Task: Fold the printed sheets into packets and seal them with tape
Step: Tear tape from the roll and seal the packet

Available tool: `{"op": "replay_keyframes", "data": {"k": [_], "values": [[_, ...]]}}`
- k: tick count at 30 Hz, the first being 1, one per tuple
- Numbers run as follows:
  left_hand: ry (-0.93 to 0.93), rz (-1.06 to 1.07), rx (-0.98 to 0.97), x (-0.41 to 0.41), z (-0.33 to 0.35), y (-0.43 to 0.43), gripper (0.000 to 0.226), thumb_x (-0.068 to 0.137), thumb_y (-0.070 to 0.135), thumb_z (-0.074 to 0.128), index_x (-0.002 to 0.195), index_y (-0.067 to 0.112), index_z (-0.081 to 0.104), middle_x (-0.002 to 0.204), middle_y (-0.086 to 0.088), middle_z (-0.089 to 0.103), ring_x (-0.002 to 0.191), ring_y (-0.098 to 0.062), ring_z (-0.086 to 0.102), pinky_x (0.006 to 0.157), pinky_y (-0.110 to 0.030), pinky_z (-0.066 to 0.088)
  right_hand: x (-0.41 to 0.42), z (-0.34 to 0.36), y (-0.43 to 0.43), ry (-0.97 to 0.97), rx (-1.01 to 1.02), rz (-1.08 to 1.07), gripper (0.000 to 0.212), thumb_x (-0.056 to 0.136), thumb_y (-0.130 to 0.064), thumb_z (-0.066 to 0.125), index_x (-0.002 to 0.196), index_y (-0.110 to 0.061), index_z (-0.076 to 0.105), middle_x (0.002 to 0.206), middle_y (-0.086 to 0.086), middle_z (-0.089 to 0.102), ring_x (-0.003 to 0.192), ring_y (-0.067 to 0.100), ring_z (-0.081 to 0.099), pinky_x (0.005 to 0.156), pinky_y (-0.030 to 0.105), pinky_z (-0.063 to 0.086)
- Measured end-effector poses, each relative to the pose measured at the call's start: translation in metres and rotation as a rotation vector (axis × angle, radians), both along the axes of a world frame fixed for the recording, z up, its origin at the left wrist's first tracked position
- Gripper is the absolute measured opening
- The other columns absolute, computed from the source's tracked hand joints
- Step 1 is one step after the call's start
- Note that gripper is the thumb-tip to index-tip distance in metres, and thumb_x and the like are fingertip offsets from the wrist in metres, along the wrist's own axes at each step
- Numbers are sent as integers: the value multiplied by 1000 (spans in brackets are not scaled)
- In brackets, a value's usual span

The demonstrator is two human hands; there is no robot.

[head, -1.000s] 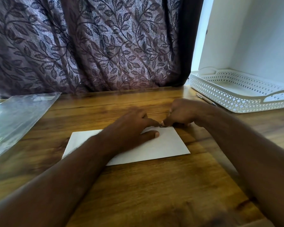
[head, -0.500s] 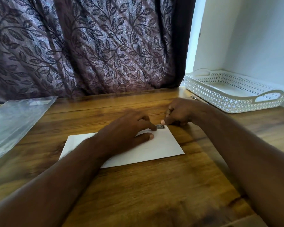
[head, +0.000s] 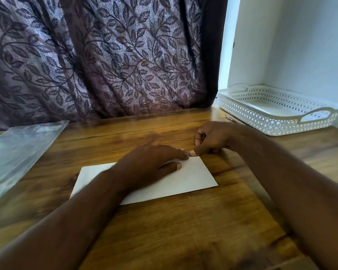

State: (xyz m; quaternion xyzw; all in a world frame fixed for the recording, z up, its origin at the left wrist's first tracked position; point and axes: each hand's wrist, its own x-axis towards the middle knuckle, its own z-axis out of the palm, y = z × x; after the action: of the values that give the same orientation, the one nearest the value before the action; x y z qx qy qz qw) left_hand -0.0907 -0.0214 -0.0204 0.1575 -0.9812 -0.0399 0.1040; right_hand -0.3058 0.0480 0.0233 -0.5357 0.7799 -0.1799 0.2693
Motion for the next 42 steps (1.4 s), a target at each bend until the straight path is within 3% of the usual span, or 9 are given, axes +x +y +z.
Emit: {"op": "replay_keyframes", "data": {"k": [4,7,17,21,24,30,34,38,42], "values": [[32,-53,-34,0,-1,-1,37,103,41,44,140,40,52,151,22,42,135,1,41,113,-33,37,-5,-2,-1,-28,-4,-22,30,73,-20,89,93,-10,70,89,9,69,78,21,57,71,35,48],[45,-88,-43,-1,-1,-1,35,103,36,48,137,33,57,146,17,51,131,1,46,110,-35,42,-6,-3,0,-44,-24,-46,35,77,-20,86,104,-5,70,86,8,68,77,21,57,72,36,47],[101,-107,-41,0,1,3,38,101,28,56,138,37,55,139,15,59,122,-2,54,103,-32,47,0,-10,-8,43,-60,-108,38,79,-35,84,99,-12,61,82,5,65,76,20,60,81,38,53],[114,-117,-93,2,0,5,35,101,32,53,135,36,57,133,14,60,119,-3,53,102,-32,45,-1,-8,-4,37,-62,-105,18,94,-25,69,93,-8,64,72,5,62,64,15,56,62,27,49],[156,-82,-129,4,0,1,33,101,30,52,132,31,59,132,10,61,122,-9,51,104,-34,42,2,-2,4,-12,-97,-42,26,99,-29,63,99,-3,66,76,7,61,63,14,54,54,23,46],[271,194,-104,37,11,-28,26,95,25,54,116,23,69,115,4,68,108,-17,59,93,-40,49,22,8,12,140,-15,214,50,70,-50,87,105,-23,64,103,0,68,85,17,64,70,35,54],[149,554,-16,76,24,-51,20,97,24,54,101,18,73,105,-1,70,97,-22,62,86,-37,50,29,7,11,286,45,242,57,66,-55,87,107,-30,56,106,-7,60,96,15,58,76,34,54],[169,855,184,106,18,-71,43,92,52,60,72,15,66,78,-5,66,77,-23,63,77,-37,50,25,4,7,253,2,199,60,61,-55,89,103,-25,59,102,-2,66,95,19,61,82,41,56],[162,899,341,108,22,-71,45,86,59,66,79,15,69,79,-6,66,77,-24,62,76,-36,51,21,-1,2,215,-12,162,61,60,-56,90,99,-22,59,98,1,68,88,18,60,74,35,51]]}}
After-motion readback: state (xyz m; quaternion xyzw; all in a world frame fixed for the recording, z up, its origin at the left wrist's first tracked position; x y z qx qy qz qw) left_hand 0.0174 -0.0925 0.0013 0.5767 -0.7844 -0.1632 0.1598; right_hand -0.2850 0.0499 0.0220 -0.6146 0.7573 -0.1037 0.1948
